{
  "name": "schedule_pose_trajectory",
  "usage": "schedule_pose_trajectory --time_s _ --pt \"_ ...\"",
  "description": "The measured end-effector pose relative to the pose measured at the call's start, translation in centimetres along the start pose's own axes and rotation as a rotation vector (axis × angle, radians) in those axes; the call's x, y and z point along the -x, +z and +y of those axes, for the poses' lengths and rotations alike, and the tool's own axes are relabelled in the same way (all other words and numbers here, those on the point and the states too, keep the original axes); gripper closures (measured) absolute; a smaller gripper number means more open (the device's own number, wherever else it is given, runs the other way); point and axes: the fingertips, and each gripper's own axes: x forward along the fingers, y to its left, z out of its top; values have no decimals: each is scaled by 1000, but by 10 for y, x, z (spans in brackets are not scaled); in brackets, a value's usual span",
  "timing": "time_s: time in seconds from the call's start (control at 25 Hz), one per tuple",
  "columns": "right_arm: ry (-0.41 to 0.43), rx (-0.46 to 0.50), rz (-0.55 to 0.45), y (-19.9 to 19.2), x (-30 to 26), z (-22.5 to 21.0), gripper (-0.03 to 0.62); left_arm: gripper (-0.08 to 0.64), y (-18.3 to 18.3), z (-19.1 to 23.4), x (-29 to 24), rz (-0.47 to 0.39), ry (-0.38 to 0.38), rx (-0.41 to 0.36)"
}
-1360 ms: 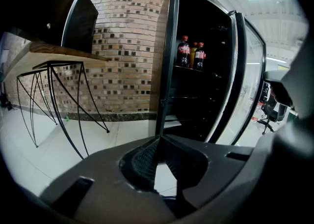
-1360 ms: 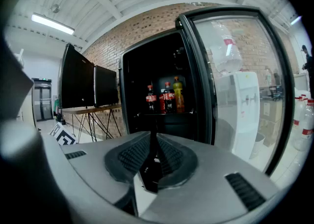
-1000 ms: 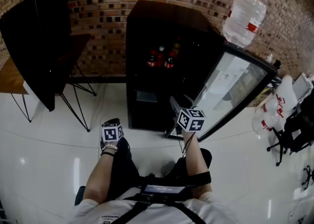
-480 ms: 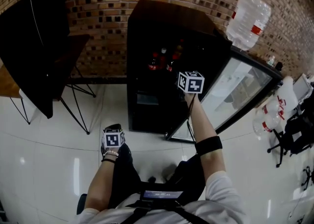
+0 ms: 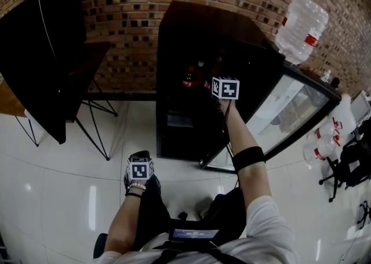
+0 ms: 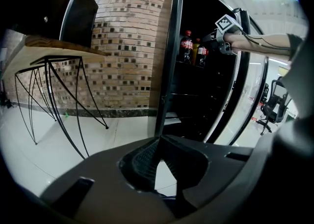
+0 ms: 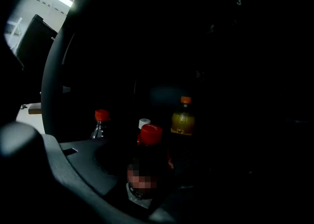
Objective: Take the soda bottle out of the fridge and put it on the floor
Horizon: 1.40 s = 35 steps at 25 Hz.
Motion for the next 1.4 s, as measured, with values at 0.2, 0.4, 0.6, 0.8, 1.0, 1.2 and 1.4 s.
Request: schedule_pose_trajectory --time_s 0.2,0.4,0.6,0.8,1.0,1.2,1.4 --pt "19 27 4 6 -3 2 414 558 0 0 0 10 10 -26" --pt "44 63 13 6 11 11 423 558 -3 -2 0 20 10 -37" --pt "103 122 -28 14 52 31 423 558 -1 4 4 20 24 -53" --pt "223 133 -58 0 105 62 425 558 15 3 0 -12 25 -74" --pt "316 131 3 -78 142 97 425 558 -1 2 -4 33 57 -94" --pt "349 120 111 -183 145 124 426 558 -4 -2 -8 33 51 -91" --pt "358 78 247 -295 137 152 428 558 -5 -6 -8 26 38 -80"
